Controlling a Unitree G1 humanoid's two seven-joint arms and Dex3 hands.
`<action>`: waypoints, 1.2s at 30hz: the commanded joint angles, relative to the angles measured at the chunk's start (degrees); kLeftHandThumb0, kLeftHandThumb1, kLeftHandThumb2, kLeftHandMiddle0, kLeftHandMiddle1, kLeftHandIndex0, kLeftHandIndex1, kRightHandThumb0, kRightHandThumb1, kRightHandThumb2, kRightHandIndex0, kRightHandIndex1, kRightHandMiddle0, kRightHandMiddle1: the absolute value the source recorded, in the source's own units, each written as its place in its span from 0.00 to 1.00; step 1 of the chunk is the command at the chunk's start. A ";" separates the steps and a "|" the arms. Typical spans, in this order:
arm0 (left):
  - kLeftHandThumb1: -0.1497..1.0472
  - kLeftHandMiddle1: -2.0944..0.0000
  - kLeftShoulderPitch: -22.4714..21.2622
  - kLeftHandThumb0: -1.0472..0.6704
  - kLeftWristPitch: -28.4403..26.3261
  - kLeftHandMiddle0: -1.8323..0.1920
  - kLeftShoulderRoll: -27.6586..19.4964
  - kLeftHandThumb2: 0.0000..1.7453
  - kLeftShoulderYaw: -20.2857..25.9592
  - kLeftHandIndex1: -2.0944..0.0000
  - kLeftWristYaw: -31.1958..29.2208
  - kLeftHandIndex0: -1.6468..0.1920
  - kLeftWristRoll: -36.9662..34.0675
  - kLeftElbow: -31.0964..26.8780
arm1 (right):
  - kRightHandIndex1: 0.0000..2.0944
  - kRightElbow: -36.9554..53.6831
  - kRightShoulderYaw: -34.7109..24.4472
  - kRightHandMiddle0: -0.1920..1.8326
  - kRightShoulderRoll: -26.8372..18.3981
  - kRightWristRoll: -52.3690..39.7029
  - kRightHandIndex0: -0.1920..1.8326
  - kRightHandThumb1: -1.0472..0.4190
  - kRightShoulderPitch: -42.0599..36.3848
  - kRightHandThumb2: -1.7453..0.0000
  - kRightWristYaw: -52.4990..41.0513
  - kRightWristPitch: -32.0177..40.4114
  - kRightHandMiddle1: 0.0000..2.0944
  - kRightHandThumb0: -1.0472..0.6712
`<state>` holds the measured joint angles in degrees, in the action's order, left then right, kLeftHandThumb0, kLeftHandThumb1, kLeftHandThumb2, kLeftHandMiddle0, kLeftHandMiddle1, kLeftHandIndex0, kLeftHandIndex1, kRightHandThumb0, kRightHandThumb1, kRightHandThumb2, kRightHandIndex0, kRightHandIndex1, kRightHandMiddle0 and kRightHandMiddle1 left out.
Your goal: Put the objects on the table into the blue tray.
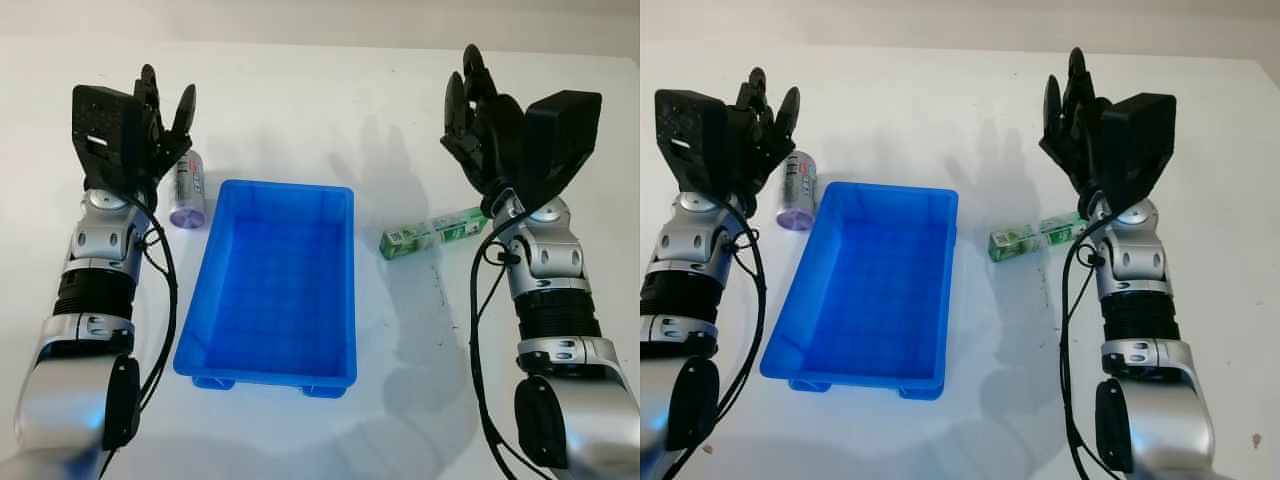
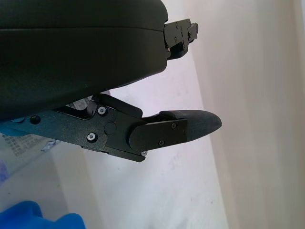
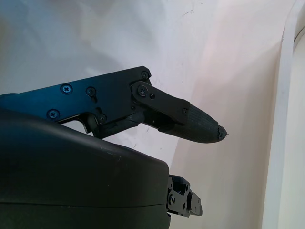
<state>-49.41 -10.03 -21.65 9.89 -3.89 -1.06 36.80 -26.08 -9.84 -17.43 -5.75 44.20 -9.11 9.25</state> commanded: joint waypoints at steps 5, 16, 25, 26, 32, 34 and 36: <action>1.00 0.99 1.38 0.24 -1.53 1.00 -0.87 0.30 -0.04 0.98 -0.19 1.00 0.32 -2.50 | 0.00 1.17 0.34 0.00 0.17 0.04 0.00 0.00 -1.00 0.55 0.00 1.18 0.00 0.25; 1.00 1.00 0.59 0.23 -1.44 1.00 -0.89 0.30 -0.08 0.98 0.25 1.00 0.65 -1.44 | 0.05 6.13 3.81 0.09 -9.90 3.06 0.10 0.02 -0.38 0.91 -13.29 -1.10 0.05 0.28; 1.00 0.99 0.09 0.23 -0.95 1.00 -0.81 0.30 -0.26 0.98 -0.51 1.00 0.57 -1.15 | 0.07 14.51 14.48 0.23 -28.91 21.97 0.21 0.20 -5.56 0.98 -25.17 -19.01 0.05 0.30; 1.00 0.99 -0.03 0.23 -0.91 1.00 -0.79 0.30 -0.36 0.98 -0.57 1.00 0.64 -1.04 | 0.07 14.73 15.11 0.24 -29.63 23.15 0.22 0.20 -6.12 0.98 -25.45 -20.52 0.04 0.29; 1.00 0.98 -0.64 0.23 -0.89 0.99 -0.49 0.30 -1.02 0.97 0.36 0.98 1.56 -0.51 | 0.05 17.47 17.10 0.24 -31.95 28.02 0.21 0.20 -9.94 0.97 -27.22 -24.13 0.03 0.30; 1.00 0.98 -0.71 0.23 -1.03 0.99 -0.48 0.30 -1.05 0.97 0.34 0.98 1.59 -0.51 | 0.04 17.46 18.05 0.23 -31.79 28.93 0.20 0.21 -10.65 0.97 -28.11 -23.76 0.03 0.32; 1.00 0.98 -0.67 0.23 -1.07 1.00 -0.52 0.30 -1.16 0.97 0.26 0.99 1.64 -0.60 | 0.04 17.83 19.55 0.22 -31.43 31.29 0.19 0.20 -10.72 0.97 -29.02 -22.00 0.02 0.32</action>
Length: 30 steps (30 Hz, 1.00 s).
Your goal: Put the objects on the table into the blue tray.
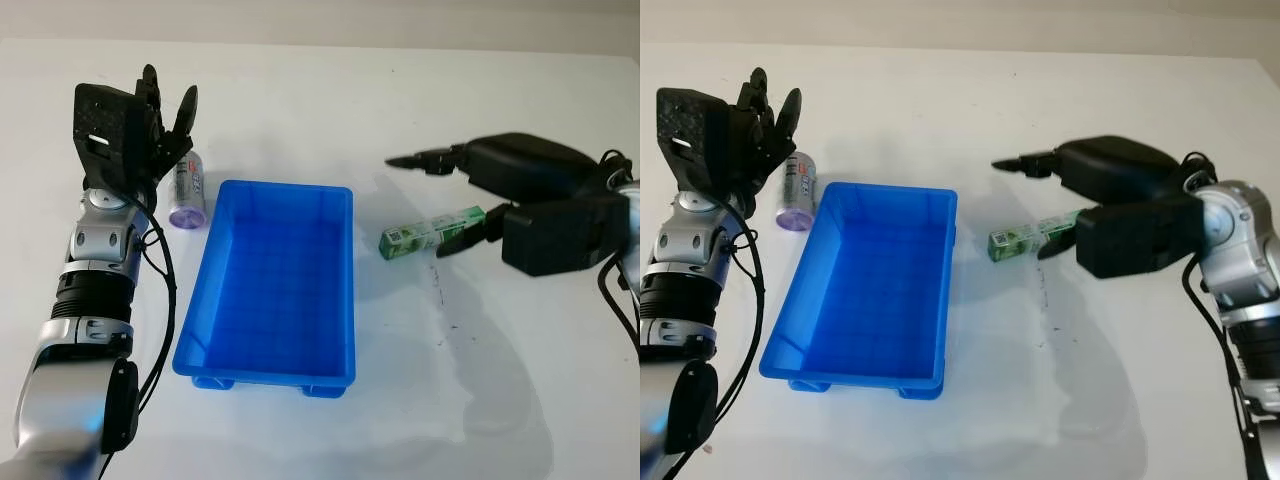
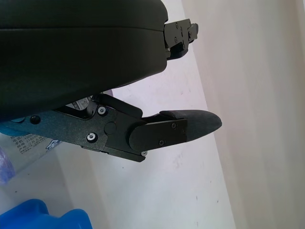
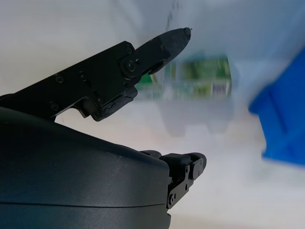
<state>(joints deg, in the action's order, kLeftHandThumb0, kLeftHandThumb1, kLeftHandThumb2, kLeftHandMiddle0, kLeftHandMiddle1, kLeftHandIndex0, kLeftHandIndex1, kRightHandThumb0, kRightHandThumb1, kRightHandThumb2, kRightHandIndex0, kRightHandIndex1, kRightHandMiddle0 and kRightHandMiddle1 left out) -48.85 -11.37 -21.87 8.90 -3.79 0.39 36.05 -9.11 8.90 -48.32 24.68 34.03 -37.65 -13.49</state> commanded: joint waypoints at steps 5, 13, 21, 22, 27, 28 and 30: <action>1.00 0.98 -1.08 0.23 0.32 1.00 -0.39 0.30 -0.33 0.98 0.09 0.99 0.32 0.00 | 0.03 -1.28 2.95 0.21 1.36 4.41 0.19 0.19 -0.61 0.97 1.08 2.71 0.02 0.38; 1.00 0.99 -0.64 0.23 0.12 1.00 -0.36 0.30 0.05 0.98 0.04 1.00 -0.13 -0.39 | 0.20 -16.82 9.01 0.34 3.83 14.39 0.35 0.10 2.78 0.96 18.17 -9.34 0.17 0.41; 1.00 1.00 -0.64 0.23 0.36 1.00 -0.44 0.29 0.25 0.98 -0.14 1.00 -0.78 0.19 | 1.00 -24.27 13.94 0.26 3.28 25.74 0.46 0.00 6.30 0.90 35.74 -16.52 0.96 0.32; 1.00 1.00 -0.71 0.23 0.26 1.00 -0.45 0.29 0.15 0.98 -0.02 1.00 -0.66 0.27 | 1.00 -24.67 13.71 0.29 3.46 25.39 0.51 0.00 6.43 0.89 36.72 -16.95 0.98 0.32; 1.00 0.98 -1.27 0.23 -0.23 0.99 -0.17 0.29 -0.18 0.97 0.61 0.99 -0.24 0.91 | 1.00 -27.76 11.90 0.39 4.70 21.66 0.57 0.00 7.95 0.86 40.32 -19.21 1.00 0.36; 1.00 0.98 -1.38 0.23 -0.20 0.99 -0.08 0.29 -0.27 0.97 0.82 0.98 -0.12 1.10 | 1.00 -28.58 11.57 0.38 4.93 21.10 0.54 0.00 8.53 0.86 41.36 -19.69 1.00 0.36; 1.00 0.98 -1.47 0.23 0.01 0.99 0.00 0.29 -0.49 0.97 1.10 0.98 0.18 1.30 | 1.00 -30.21 11.01 0.36 5.46 20.14 0.50 0.00 9.83 0.86 43.32 -20.28 1.00 0.37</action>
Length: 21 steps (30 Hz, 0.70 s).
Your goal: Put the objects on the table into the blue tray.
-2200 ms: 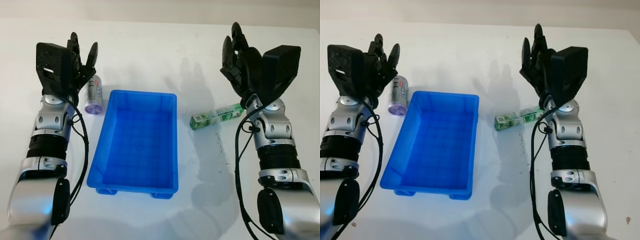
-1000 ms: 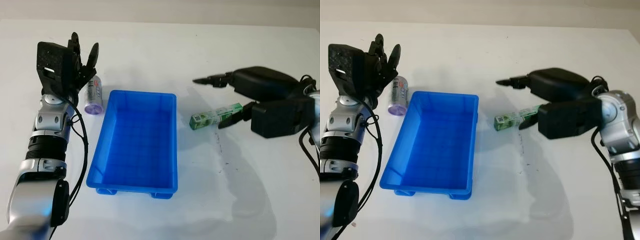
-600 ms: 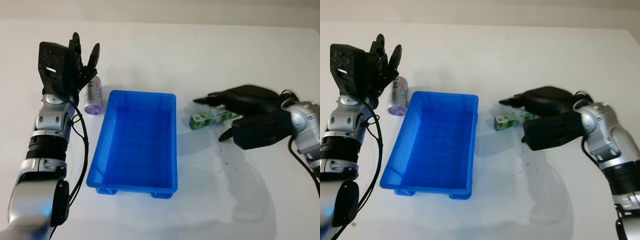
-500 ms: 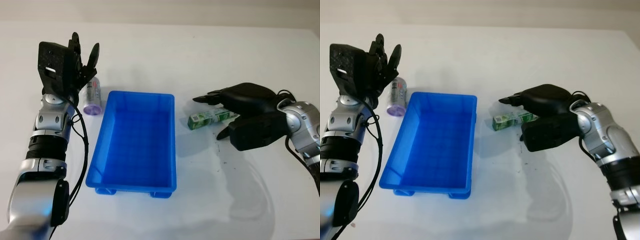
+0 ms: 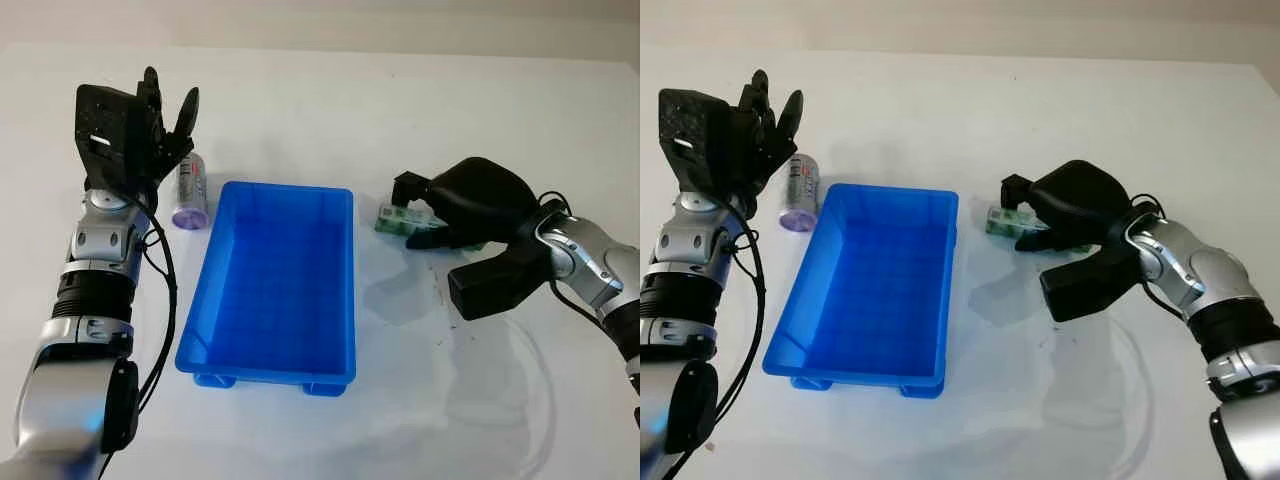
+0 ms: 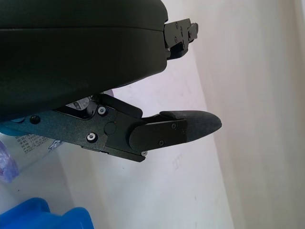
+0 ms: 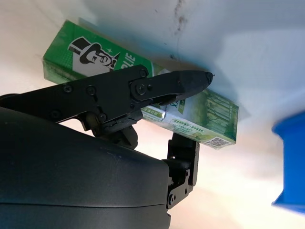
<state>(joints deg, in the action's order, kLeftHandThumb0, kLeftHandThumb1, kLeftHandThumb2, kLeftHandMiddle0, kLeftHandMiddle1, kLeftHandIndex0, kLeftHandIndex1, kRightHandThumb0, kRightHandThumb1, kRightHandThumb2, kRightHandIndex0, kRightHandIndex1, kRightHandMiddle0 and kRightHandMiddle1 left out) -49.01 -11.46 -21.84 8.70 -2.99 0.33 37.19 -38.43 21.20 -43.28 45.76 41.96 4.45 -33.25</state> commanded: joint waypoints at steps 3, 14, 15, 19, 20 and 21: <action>1.00 0.98 -1.36 0.22 0.10 0.99 -0.01 0.29 -0.29 0.97 0.33 0.98 0.29 0.23 | 1.00 -2.86 -1.56 0.35 0.91 -1.73 0.49 0.00 3.70 0.87 2.91 -0.66 1.00 0.37; 1.00 0.97 -1.34 0.22 -0.62 0.99 0.09 0.29 -0.48 0.97 0.84 0.97 0.67 -0.13 | 1.00 -7.06 -4.09 0.41 4.53 -5.85 0.54 0.00 12.77 0.90 6.75 0.40 1.00 0.38; 1.00 0.97 -1.34 0.22 -0.69 0.99 0.10 0.29 -0.59 0.97 0.90 0.97 0.77 -0.15 | 1.00 -6.84 -4.52 0.43 5.17 -6.61 0.56 0.00 13.34 0.90 6.68 0.69 1.00 0.39; 1.00 0.97 -1.60 0.23 -1.37 0.98 0.25 0.29 -0.93 0.97 1.54 0.97 1.15 -0.08 | 1.00 -5.21 -7.03 0.46 8.79 -13.58 0.59 0.00 15.26 0.85 2.99 -0.45 1.00 0.39; 1.00 0.97 -1.67 0.23 -1.46 0.98 0.28 0.29 -1.05 0.97 1.68 0.96 1.24 -0.04 | 1.00 -4.76 -7.29 0.46 9.40 -14.60 0.60 0.00 15.45 0.84 2.33 -0.67 1.00 0.40; 1.00 0.97 -1.70 0.23 -1.42 0.98 0.29 0.29 -1.16 0.97 1.73 0.96 1.27 -0.01 | 1.00 -4.38 -7.45 0.46 10.03 -15.43 0.61 0.00 15.60 0.84 1.77 -1.18 1.00 0.40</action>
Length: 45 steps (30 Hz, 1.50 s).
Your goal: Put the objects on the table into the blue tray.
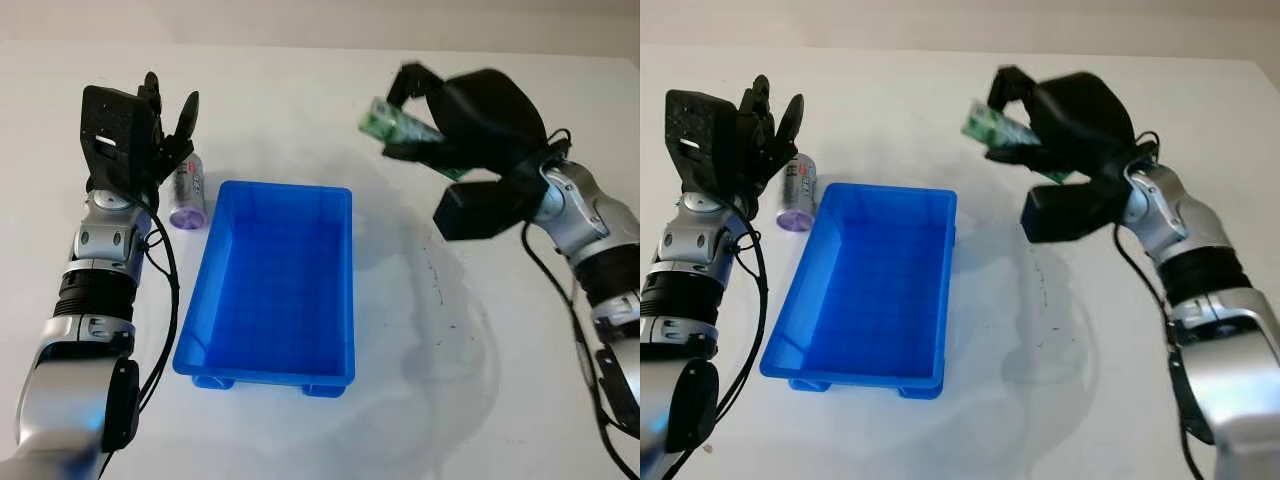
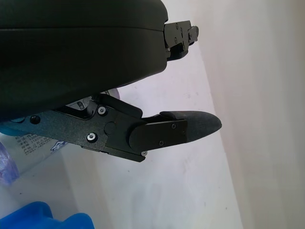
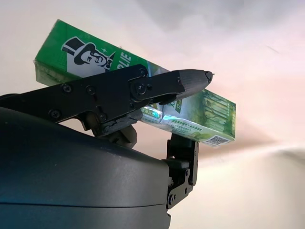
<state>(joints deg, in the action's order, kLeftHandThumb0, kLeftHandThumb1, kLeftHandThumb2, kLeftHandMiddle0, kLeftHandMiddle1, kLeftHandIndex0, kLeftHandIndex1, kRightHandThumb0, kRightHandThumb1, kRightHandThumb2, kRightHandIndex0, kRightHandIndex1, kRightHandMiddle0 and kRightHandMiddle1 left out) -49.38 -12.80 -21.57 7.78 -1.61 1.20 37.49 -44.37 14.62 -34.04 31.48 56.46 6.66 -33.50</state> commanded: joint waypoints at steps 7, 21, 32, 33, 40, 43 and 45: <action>1.00 0.98 -1.55 0.24 0.76 0.99 0.18 0.30 -0.36 0.97 0.39 0.97 0.29 0.34 | 1.00 5.78 -1.55 0.47 6.80 -10.67 0.62 0.00 0.57 0.80 -9.60 -5.74 1.00 0.37; 1.00 0.97 -1.73 0.23 0.95 0.99 0.59 0.30 -0.24 0.97 1.16 0.97 0.19 0.73 | 1.00 20.23 -2.74 0.23 12.19 -31.35 0.38 0.00 -2.89 0.87 -40.02 11.90 1.00 0.32; 1.00 0.97 -1.78 0.23 0.49 0.98 0.68 0.31 -0.69 0.97 2.10 0.96 0.89 1.07 | 0.02 22.66 -1.66 0.00 5.26 -29.20 0.00 0.00 -0.65 0.85 -57.72 20.56 0.04 0.11; 1.00 0.97 -1.79 0.23 0.56 0.98 0.68 0.31 -0.75 0.97 2.11 0.96 0.98 1.14 | 0.01 22.77 -2.17 0.00 5.25 -29.16 0.00 0.00 -0.83 0.82 -57.40 20.43 0.02 0.10; 1.00 0.97 -2.05 0.23 0.26 0.97 0.96 0.31 -0.80 0.97 2.49 0.96 1.06 1.40 | 0.00 19.86 -9.71 0.00 8.18 -31.50 0.00 0.00 -2.55 0.62 -45.71 19.29 0.00 0.09; 1.00 0.97 -1.94 0.23 0.89 0.97 0.82 0.31 -0.85 0.97 2.45 0.96 1.16 1.66 | 0.00 16.71 -12.87 0.00 9.13 -30.53 0.00 0.00 -2.82 0.58 -37.31 19.53 0.00 0.13; 1.00 0.97 -1.92 0.23 1.17 0.98 0.65 0.31 -0.79 0.97 2.12 0.96 1.04 1.90 | 0.00 14.58 -15.89 0.00 10.30 -32.89 0.00 0.00 -3.07 0.60 -33.64 23.55 0.00 0.14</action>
<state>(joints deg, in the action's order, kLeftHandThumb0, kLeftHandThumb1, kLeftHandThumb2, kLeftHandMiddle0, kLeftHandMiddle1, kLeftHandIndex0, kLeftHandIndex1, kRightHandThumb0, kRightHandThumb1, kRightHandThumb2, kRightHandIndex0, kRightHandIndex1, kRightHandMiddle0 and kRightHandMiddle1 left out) -50.16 -12.24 -20.78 7.10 0.58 2.04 39.19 -28.57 0.75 -24.29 -0.39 54.12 -28.44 -11.35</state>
